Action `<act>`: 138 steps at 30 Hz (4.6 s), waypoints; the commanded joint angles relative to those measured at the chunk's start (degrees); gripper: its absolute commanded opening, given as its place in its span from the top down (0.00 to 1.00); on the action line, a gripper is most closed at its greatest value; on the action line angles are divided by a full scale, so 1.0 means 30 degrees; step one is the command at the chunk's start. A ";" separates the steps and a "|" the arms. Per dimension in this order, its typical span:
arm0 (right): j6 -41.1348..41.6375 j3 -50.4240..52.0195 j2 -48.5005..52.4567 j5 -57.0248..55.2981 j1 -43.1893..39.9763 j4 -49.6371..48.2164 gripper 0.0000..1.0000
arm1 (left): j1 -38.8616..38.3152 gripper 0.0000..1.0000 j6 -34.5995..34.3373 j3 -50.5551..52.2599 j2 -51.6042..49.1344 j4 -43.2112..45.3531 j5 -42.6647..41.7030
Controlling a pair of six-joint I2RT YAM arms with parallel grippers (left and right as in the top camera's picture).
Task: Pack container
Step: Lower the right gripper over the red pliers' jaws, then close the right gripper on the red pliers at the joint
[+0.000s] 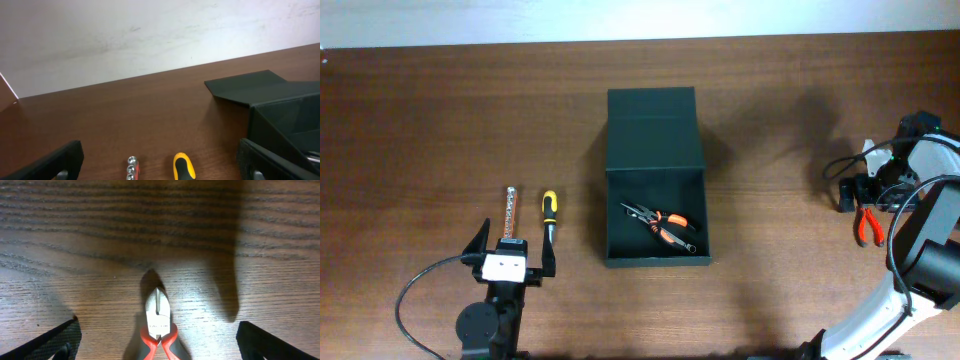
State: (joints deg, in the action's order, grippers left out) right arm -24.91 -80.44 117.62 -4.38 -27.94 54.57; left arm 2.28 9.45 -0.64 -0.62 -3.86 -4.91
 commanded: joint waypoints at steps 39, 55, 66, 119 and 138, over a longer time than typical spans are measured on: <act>-0.0248 0.0284 0.0641 0.0750 -0.0678 -0.0357 0.01 | 0.0080 0.01 0.0248 0.0051 0.0087 -0.0102 0.0066; -0.0248 0.0284 0.0641 0.0233 -0.0692 -0.0495 0.01 | 0.0080 0.01 0.0240 0.0051 0.0087 -0.0102 0.0066; -0.0240 0.0510 0.0656 0.0255 -0.0692 -0.0612 0.01 | 0.0080 0.01 0.0240 0.0051 0.0087 -0.0102 0.0066; -0.0233 0.0510 0.0656 0.1246 -0.0692 0.0372 0.51 | 0.0080 0.01 0.0240 0.0051 0.0087 -0.0102 0.0066; -0.0015 0.0510 0.0656 0.1268 -0.0692 0.0270 0.76 | 0.0080 0.01 0.0240 0.0051 0.0087 -0.0102 0.0066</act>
State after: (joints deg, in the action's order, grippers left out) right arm -25.50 -80.12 118.04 -1.15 -30.22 55.37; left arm 2.28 9.45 -0.64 -0.62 -3.86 -4.91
